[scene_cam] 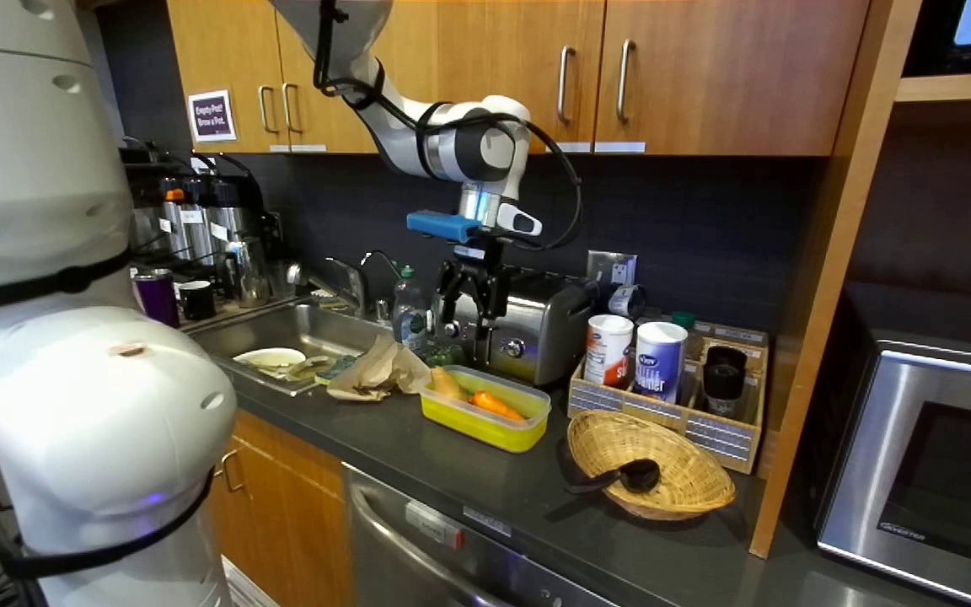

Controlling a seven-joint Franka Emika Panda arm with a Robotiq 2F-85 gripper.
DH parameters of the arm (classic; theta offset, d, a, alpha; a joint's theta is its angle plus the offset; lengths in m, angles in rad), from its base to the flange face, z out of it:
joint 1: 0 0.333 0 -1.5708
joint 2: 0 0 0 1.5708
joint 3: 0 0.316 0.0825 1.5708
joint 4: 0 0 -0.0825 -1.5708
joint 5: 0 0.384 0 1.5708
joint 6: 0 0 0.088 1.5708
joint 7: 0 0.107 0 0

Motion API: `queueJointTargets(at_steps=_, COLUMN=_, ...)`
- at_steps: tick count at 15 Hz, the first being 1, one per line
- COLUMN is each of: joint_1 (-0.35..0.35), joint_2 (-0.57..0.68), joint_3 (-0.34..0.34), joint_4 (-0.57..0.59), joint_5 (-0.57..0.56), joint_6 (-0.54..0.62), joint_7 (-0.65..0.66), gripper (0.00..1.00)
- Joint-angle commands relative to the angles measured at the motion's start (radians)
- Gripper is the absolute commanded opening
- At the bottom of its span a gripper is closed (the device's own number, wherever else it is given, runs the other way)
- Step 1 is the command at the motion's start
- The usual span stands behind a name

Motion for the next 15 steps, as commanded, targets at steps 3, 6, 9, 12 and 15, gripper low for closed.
queueJointTargets(at_steps=3, joint_1=-0.008, joint_2=-0.043, joint_3=-0.014, joint_4=-0.093, joint_5=0.055, joint_6=0.127, joint_7=-0.057, gripper=1.0)
queueJointTargets(at_steps=6, joint_1=-0.012, joint_2=-0.023, joint_3=-0.026, joint_4=-0.116, joint_5=0.107, joint_6=0.19, joint_7=-0.111, gripper=1.0)
queueJointTargets(at_steps=9, joint_1=-0.014, joint_2=0.003, joint_3=-0.039, joint_4=-0.131, joint_5=0.185, joint_6=0.239, joint_7=-0.166, gripper=1.0)
queueJointTargets(at_steps=12, joint_1=-0.018, joint_2=0.042, joint_3=-0.052, joint_4=-0.126, joint_5=0.262, joint_6=0.288, joint_7=-0.237, gripper=1.0)
queueJointTargets(at_steps=15, joint_1=-0.031, joint_2=0.09, joint_3=-0.064, joint_4=-0.106, joint_5=0.314, joint_6=0.323, joint_7=-0.277, gripper=1.0)
